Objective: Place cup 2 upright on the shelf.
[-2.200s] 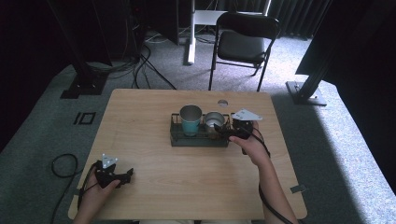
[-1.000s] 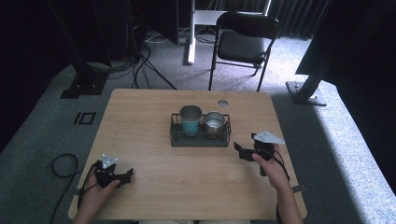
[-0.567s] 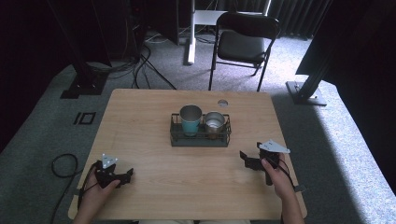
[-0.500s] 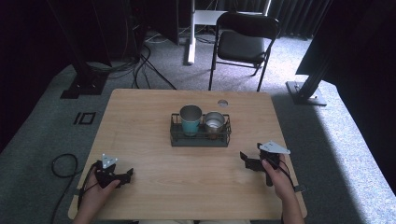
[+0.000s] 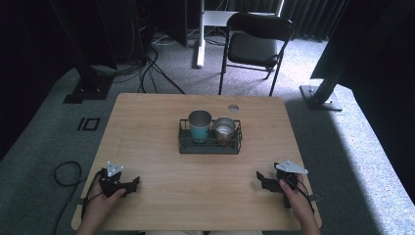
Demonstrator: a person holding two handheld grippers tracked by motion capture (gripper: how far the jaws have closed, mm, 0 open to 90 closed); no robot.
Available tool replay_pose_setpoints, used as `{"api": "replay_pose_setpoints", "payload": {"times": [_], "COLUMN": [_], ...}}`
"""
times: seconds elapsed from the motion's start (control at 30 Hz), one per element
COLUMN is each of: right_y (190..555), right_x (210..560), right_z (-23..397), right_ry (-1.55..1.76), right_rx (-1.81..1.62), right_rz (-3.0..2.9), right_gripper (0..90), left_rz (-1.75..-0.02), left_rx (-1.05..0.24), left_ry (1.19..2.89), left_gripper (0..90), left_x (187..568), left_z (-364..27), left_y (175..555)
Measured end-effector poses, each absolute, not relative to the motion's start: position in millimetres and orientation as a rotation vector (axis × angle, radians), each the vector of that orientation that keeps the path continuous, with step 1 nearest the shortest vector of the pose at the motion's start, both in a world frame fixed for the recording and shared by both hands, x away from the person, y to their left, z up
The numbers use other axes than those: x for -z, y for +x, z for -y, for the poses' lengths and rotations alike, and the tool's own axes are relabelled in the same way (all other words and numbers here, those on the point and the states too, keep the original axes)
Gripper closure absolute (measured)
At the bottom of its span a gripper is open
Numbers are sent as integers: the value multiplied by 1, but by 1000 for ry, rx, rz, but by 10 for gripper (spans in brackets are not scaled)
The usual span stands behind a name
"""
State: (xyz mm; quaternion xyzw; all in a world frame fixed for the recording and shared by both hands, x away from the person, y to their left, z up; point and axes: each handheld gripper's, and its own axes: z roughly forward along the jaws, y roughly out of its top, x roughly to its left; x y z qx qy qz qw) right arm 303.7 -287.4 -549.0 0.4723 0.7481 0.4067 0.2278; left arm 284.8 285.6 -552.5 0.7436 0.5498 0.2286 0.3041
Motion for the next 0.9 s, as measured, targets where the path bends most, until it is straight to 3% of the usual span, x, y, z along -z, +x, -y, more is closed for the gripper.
{"api": "replay_pose_setpoints", "payload": {"times": [0.9], "right_y": [280], "right_x": [554], "right_z": [306], "right_ry": [1476], "right_rx": [-916], "right_rz": [-1979], "right_gripper": [117], "left_rz": [-1457], "left_rx": [-606], "left_ry": [1970], "left_gripper": [96], "left_x": [553], "left_z": [-286], "left_y": [285]}}
